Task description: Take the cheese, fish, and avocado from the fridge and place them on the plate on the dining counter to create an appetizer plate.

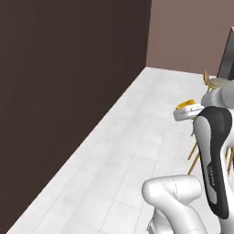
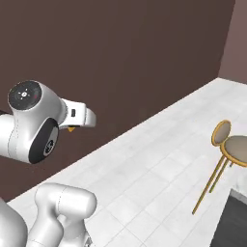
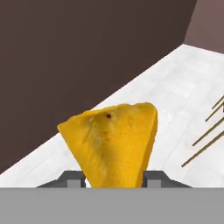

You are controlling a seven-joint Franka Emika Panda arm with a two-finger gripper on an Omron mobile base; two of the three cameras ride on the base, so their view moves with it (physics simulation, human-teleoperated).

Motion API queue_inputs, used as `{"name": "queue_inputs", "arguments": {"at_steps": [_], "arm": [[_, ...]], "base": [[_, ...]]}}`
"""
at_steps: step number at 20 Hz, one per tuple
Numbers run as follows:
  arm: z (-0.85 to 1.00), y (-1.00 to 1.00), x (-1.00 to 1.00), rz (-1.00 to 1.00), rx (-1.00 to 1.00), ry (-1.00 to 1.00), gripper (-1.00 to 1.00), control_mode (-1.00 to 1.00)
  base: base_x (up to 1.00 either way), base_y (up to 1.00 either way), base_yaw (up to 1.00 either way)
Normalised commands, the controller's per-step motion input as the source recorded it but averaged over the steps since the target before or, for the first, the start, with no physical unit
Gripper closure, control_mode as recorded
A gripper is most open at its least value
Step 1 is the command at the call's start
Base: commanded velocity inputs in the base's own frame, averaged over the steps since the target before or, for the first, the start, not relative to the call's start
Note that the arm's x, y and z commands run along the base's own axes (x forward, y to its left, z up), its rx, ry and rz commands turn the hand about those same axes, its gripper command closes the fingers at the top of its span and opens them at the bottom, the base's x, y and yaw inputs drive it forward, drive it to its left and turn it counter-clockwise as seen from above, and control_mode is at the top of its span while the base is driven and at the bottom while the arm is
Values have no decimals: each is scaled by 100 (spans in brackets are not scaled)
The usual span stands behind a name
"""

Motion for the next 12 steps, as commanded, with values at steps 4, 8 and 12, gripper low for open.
{"name": "queue_inputs", "arguments": {"at_steps": [4, 8, 12], "arm": [[0, 0, 0, 0, 0, 0, 100, 100], [0, 0, 0, 0, 0, 0, 100, 100], [0, 0, 0, 0, 0, 0, 100, 100]], "base": [[100, 43, -55], [100, 45, -54], [100, 45, -54]]}}
